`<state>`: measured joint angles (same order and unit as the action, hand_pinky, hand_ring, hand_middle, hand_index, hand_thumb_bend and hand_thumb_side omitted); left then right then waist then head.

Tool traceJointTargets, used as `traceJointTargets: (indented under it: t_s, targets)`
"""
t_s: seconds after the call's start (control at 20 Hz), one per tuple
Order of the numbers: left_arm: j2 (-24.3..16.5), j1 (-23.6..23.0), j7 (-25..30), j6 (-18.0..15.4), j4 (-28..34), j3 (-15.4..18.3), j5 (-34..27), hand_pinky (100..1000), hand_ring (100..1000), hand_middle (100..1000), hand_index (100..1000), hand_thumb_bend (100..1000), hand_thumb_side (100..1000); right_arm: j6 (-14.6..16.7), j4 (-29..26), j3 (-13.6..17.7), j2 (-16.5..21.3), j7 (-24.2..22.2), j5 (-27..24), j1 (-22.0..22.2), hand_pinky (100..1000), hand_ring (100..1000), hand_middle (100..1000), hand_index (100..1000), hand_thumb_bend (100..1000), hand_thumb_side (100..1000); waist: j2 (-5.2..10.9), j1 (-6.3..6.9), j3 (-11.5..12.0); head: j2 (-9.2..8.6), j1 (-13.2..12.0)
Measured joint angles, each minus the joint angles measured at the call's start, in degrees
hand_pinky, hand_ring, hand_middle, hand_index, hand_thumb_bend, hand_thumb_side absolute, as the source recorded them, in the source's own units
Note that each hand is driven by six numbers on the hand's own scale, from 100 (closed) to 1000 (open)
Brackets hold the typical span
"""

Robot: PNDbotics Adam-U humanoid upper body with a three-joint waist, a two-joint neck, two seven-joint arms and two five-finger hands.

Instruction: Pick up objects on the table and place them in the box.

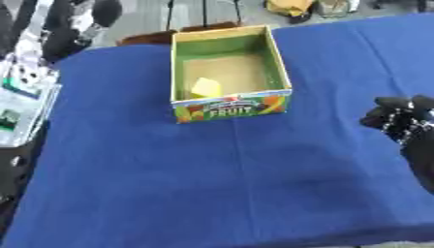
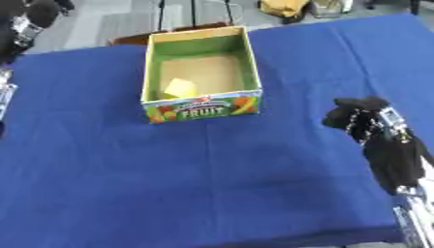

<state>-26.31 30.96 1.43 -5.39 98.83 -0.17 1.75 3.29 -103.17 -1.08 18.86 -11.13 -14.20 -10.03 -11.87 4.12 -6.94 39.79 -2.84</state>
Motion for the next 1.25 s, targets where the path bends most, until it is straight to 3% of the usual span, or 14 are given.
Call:
traceJointTargets:
  t_s: [0.25,0.5,0.85,1.25]
  targets:
    - [0.19,-10.41,-1.92,1.27,3.36,2.39,-4.07,529,589,630,776,762,843,0.02,0.00,0.15,0.00,0.28,0.00,0.11,818,680,620,788,100,959,0.26,-0.33,1.54,0.39,0.84]
    - [2.65,-15.77,-3.06,2.00,3.99,3.75,-5.31,521,584,624,771,744,869,0.00,0.00,0.33,0.00,0.34,0.00,0.22,818,680,620,788,100,969,0.27,-0.47,2.21,0.49,1.24]
    - [6.13,-19.56,-3.42,2.25,3.69,4.07,-6.10,512,578,618,767,724,898,-0.02,0.00,0.33,0.00,0.32,-0.01,0.23,819,681,620,786,100,968,0.27,-0.71,2.61,0.49,1.63]
    - [8.25,-20.45,-4.10,2.13,2.86,3.97,-6.30,512,581,622,768,689,919,0.00,0.00,0.33,-0.01,0.30,-0.02,0.21,819,682,620,786,100,964,0.27,-1.06,2.75,0.46,1.68]
